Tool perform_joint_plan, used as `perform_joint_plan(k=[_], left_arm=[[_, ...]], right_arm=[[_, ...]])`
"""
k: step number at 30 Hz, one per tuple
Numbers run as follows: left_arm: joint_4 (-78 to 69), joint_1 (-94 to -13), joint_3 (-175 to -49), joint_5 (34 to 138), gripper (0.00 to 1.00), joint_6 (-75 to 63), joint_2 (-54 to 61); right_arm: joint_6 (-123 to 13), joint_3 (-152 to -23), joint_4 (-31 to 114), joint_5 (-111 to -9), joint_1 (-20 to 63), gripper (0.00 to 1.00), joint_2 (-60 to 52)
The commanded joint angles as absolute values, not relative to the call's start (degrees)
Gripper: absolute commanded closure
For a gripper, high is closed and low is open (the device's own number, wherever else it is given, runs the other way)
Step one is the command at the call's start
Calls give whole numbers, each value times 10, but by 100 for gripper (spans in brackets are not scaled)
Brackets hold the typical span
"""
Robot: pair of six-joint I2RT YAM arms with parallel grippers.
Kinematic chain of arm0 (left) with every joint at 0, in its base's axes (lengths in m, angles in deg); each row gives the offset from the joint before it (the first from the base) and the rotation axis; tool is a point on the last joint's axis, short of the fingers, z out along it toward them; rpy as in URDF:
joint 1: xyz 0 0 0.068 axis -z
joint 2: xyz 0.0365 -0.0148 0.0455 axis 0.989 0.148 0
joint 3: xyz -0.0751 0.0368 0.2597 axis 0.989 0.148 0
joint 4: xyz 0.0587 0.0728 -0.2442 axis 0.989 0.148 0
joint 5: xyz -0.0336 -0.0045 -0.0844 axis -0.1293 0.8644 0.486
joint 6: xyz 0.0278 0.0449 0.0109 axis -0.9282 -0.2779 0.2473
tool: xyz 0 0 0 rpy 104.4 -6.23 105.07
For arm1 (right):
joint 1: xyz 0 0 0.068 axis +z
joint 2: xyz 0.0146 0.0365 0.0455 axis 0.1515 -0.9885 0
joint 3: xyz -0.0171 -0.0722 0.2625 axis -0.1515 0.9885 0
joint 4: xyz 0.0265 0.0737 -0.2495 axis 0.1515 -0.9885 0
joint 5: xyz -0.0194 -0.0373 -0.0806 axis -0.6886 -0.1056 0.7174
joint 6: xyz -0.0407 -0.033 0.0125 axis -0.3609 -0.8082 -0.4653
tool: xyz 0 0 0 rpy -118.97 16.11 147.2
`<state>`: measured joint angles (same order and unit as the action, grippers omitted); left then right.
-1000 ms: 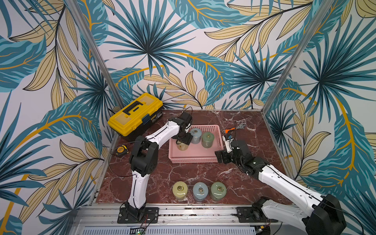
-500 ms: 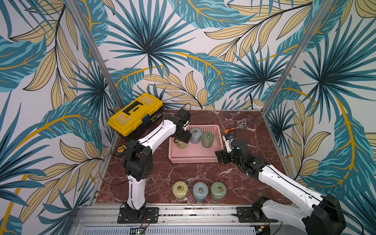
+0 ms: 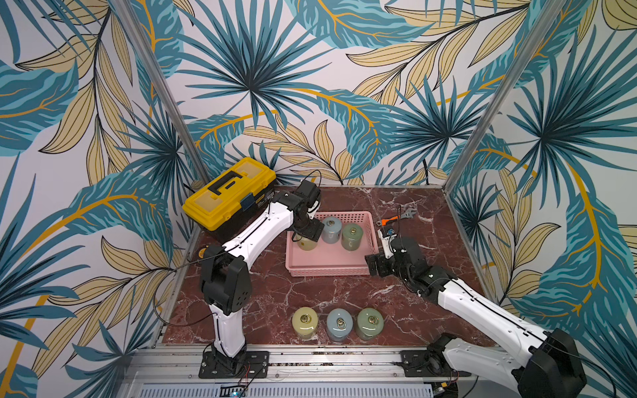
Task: Take the tea canister out of the basket
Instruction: Place the tea canister at the center of the board.
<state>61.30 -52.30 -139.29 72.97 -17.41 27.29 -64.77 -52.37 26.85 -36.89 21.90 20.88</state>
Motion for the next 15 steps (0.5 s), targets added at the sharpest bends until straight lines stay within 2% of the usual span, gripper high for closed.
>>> perform_joint_plan(k=[1, 15], left_arm=[[608, -515, -1400, 736, 54, -165, 226], [616, -450, -1344, 713, 54, -137, 151]], right_arm=[[-651, -510, 274, -356, 217, 1, 217], [-649, -504, 275, -332, 217, 1, 227]])
